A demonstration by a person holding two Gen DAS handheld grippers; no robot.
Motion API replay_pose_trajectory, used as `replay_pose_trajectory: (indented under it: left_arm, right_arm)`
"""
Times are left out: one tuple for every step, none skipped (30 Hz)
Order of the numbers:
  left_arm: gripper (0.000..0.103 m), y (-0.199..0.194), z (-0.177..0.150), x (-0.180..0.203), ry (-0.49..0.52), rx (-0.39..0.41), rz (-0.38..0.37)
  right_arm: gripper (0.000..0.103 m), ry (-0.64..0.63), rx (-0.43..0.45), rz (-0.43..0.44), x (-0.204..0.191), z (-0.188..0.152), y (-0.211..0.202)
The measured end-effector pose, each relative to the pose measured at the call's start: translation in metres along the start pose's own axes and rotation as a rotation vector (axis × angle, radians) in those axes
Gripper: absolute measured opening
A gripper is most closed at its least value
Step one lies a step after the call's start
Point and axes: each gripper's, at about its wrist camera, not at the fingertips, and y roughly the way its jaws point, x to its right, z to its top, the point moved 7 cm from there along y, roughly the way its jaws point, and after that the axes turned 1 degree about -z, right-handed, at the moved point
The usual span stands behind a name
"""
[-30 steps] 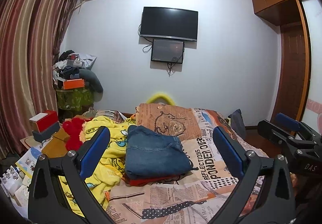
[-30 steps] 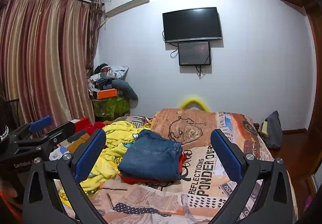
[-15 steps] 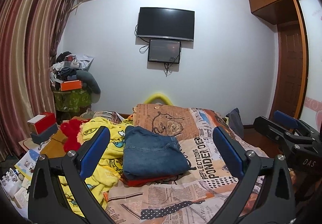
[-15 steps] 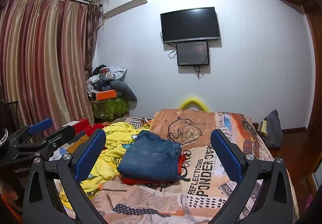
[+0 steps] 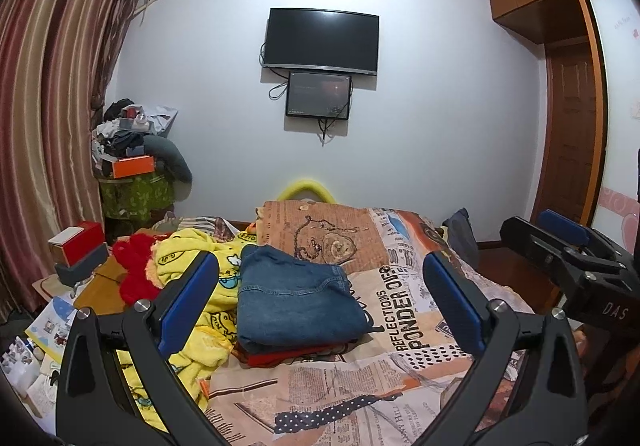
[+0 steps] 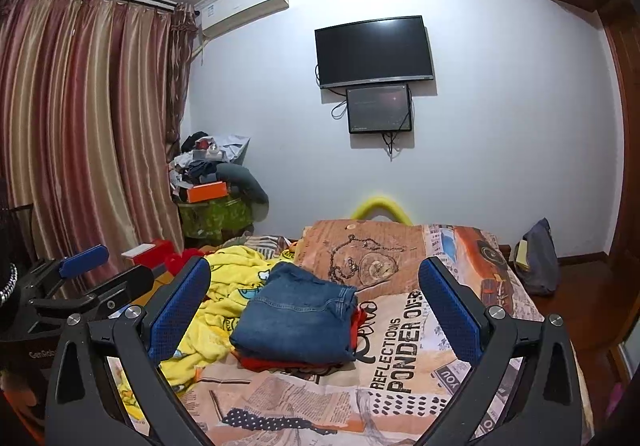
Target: Fold large clothes
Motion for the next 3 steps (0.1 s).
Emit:
replay_pose_trajectory:
  left_arm:
    - [0.103,0.0001,-0.0004,-0.0012,-0.003,0.0,-0.003]
    - [0.103,0.001,-0.0005,-0.0023,-0.007,-0.004,-0.004]
    - [0.103,0.0021,-0.0008,-0.0033,-0.009,-0.008,-0.005]
  right_arm:
    - [0.103,0.0,-0.001,-0.001,0.0002,-0.0003,0.0007]
    - [0.103,0.0,-0.004,-0.003,0.0003,-0.0005,0.0018]
    - [0.103,0.0,-0.005,-0.003,0.0006,-0.0011,0.0024]
